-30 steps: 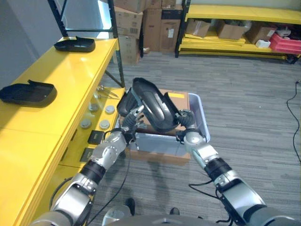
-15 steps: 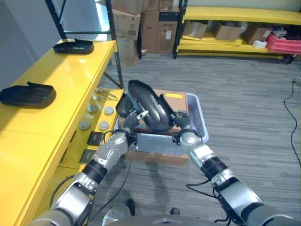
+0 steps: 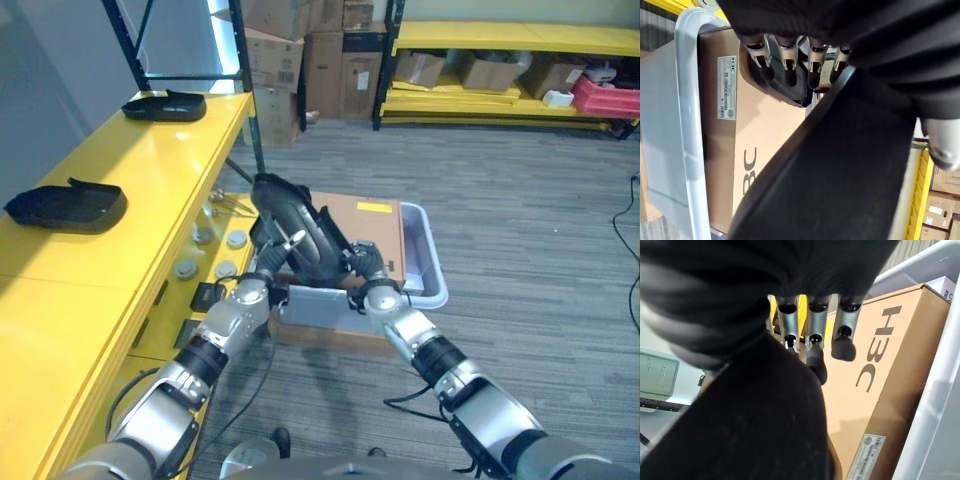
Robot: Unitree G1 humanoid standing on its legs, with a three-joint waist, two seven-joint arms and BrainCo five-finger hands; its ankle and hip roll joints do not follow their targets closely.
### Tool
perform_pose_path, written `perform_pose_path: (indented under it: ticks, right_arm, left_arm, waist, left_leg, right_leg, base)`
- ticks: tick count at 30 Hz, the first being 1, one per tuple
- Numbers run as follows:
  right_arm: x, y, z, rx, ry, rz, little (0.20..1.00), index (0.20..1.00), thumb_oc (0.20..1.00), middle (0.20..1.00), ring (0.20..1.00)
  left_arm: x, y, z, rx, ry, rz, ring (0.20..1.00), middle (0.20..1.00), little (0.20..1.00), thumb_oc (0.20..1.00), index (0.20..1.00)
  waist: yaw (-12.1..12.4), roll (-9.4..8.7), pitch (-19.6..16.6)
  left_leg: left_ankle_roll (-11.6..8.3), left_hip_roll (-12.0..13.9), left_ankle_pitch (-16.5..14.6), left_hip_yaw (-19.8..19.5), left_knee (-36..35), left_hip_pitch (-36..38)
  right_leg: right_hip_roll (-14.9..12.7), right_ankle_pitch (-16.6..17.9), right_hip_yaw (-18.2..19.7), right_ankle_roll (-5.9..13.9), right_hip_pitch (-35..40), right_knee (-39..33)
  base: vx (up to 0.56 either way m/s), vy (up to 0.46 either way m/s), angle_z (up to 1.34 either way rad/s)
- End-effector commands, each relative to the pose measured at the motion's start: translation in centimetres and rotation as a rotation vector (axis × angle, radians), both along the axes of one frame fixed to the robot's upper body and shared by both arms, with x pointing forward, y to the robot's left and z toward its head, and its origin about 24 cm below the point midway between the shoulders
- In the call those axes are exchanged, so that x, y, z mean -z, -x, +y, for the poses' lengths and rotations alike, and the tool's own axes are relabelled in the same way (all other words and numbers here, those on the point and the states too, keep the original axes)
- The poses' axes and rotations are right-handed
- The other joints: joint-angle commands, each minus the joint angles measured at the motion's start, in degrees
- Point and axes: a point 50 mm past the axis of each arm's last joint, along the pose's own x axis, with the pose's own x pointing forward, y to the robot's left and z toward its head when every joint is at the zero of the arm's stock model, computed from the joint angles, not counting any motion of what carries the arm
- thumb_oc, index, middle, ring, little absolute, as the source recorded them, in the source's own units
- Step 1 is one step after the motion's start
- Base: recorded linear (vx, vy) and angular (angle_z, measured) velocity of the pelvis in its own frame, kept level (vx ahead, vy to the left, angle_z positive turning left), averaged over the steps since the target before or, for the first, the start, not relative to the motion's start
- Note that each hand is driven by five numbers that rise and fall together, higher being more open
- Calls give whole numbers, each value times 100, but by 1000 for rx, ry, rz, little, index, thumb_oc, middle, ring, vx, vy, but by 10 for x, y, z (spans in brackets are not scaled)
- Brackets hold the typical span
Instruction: Move parts from the plastic box to the shelf.
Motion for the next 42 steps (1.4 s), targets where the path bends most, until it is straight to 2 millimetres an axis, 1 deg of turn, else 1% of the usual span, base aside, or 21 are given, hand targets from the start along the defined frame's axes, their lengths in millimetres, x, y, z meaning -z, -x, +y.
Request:
perform_pose_path:
  ticks: [1,8,12,15,17,21,22,23,24,25,27,28,30,33,35,37,38,40,42]
  right_arm:
    - [-37,-16,32,-100,-56,-138,200,200,200,200,200]
    - [-36,-14,32,-69,-110,-128,200,200,200,200,200]
    - [-35,-15,32,-42,-204,-99,200,200,200,200,200]
    - [-35,-15,32,-36,-249,-82,200,200,200,200,200]
    - [-33,-14,32,-24,-270,-63,200,200,200,200,200]
    - [-28,-14,30,-16,-344,-25,200,200,200,200,200]
    - [-28,-13,30,-13,-364,-18,228,228,228,228,228]
    - [-28,-14,31,-13,-393,-9,900,900,900,900,900]
    - [-27,-13,31,-10,-423,1,1000,1000,1000,1000,1000]
    - [-27,-12,32,3,-483,18,1000,1000,1000,1000,1000]
    - [-28,-12,33,12,-540,24,1000,1000,1000,1000,1000]
    - [-31,-12,33,25,-603,17,1000,1000,1000,1000,1000]
    - [-35,-10,31,35,-662,0,1000,1000,1000,1000,1000]
    - [-40,-9,25,38,-698,-34,1000,1000,1000,1000,1000]
    - [-47,-8,17,12,-728,-85,1000,1000,1000,1000,1000]
    - [-49,-5,14,-13,-737,-99,1000,1000,1000,1000,1000]
    - [-50,-1,8,-43,-741,-107,1000,1000,1000,1000,1000]
    - [-45,7,1,-115,-739,-96,1000,1000,1000,1000,1000]
    - [-35,17,-9,-154,-725,-70,1000,1000,1000,1000,1000]
  left_arm:
    - [-22,-15,-27,68,-43,-129,200,200,200,200,200]
    - [-28,-15,-28,78,-44,-168,200,200,200,200,200]
    - [-35,-15,-31,87,-3,-214,200,200,200,200,200]
    - [-44,-14,-33,75,40,-269,200,200,200,200,200]
    - [-55,-15,-33,62,104,-301,200,200,200,200,200]
    - [-68,-14,-33,77,148,-362,200,200,200,200,200]
    - [-71,-14,-33,78,155,-371,200,200,200,200,200]
    - [-74,-14,-34,76,170,-382,200,200,200,200,200]
    - [-77,-13,-33,74,180,-392,200,200,200,200,200]
    - [-79,-13,-32,69,186,-403,200,200,200,200,200]
    - [-82,-12,-31,59,181,-421,200,200,200,200,200]
    - [-83,-13,-28,42,167,-435,200,200,200,200,200]
    - [-83,-13,-22,15,153,-443,200,200,200,200,200]
    - [-82,-13,-15,-15,130,-454,200,200,200,200,200]
    - [-79,-13,-2,-59,111,-455,200,200,200,200,200]
    - [-76,-13,5,-82,108,-454,200,200,200,200,200]
    - [-73,-12,14,-104,97,-458,200,200,200,200,200]
    - [-69,-10,29,-147,81,-464,200,200,200,200,200]
    - [-65,-8,43,-184,66,-470,200,200,200,200,200]
  waist:
    - [243,-44,-285]
    - [247,-35,-278]
    - [240,-41,-265]
    - [243,-48,-251]
    - [253,-57,-256]
    - [278,-70,-255]
    - [283,-69,-252]
    - [287,-70,-250]
    - [292,-72,-251]
    - [295,-75,-255]
    - [297,-76,-256]
    - [289,-73,-264]
    - [268,-71,-267]
    - [244,-70,-269]
    - [202,-76,-267]
    - [175,-76,-268]
    - [142,-85,-270]
    - [79,-102,-278]
    - [23,-118,-293]
  left_leg:
    - [-151,121,-301,-271,46,35]
    - [-161,131,-285,-264,9,53]
    - [-170,141,-285,-257,0,74]
    - [-176,150,-284,-258,-12,104]
    - [-181,150,-286,-260,-6,107]
    - [-182,154,-288,-263,18,102]
    - [-182,154,-288,-269,15,104]
    - [-185,154,-285,-274,12,105]
    - [-187,153,-281,-276,12,103]
    - [-185,152,-284,-280,8,111]
    - [-182,151,-281,-287,5,119]
    - [-176,153,-280,-280,-3,125]
    - [-171,155,-277,-268,-4,128]
    - [-162,156,-278,-255,-6,124]
    - [-155,159,-278,-232,-14,117]
    - [-149,157,-273,-223,-22,110]
    - [-142,157,-268,-204,-35,108]
    - [-135,167,-250,-162,-74,112]
    - [-133,178,-223,-119,-124,126]
  right_leg:
    - [-269,-170,-157,370,-71,206]
    - [-263,-159,-163,372,-55,179]
    - [-260,-154,-161,366,-48,179]
    - [-258,-157,-170,355,-24,178]
    - [-259,-160,-179,353,-11,178]
    - [-264,-163,-203,344,-3,201]
    - [-265,-165,-206,343,2,199]
    - [-264,-166,-205,342,6,199]
    - [-263,-166,-209,340,9,197]
    - [-264,-167,-216,339,17,193]
    - [-262,-168,-219,334,25,193]
    - [-260,-171,-214,331,26,191]
    - [-257,-174,-196,334,20,197]
    - [-257,-177,-187,340,14,196]
    - [-248,-182,-162,345,-4,189]
    - [-245,-181,-143,350,-19,186]
    - [-241,-181,-130,354,-30,177]
    - [-232,-180,-110,364,-51,166]
    - [-215,-179,-97,367,-60,147]
  base:
    - [-34,-8,1]
    - [-5,-1,0]
    - [0,0,0]
    - [0,0,0]
    - [0,0,0]
    - [0,0,0]
    - [0,0,0]
    - [0,0,0]
    - [0,0,0]
    - [0,0,0]
    - [0,0,0]
    - [0,0,0]
    - [0,0,0]
    - [0,0,0]
    - [0,0,0]
    - [-20,-7,-5]
    - [-21,-18,-5]
    - [0,0,0]
    - [-6,-35,-6]
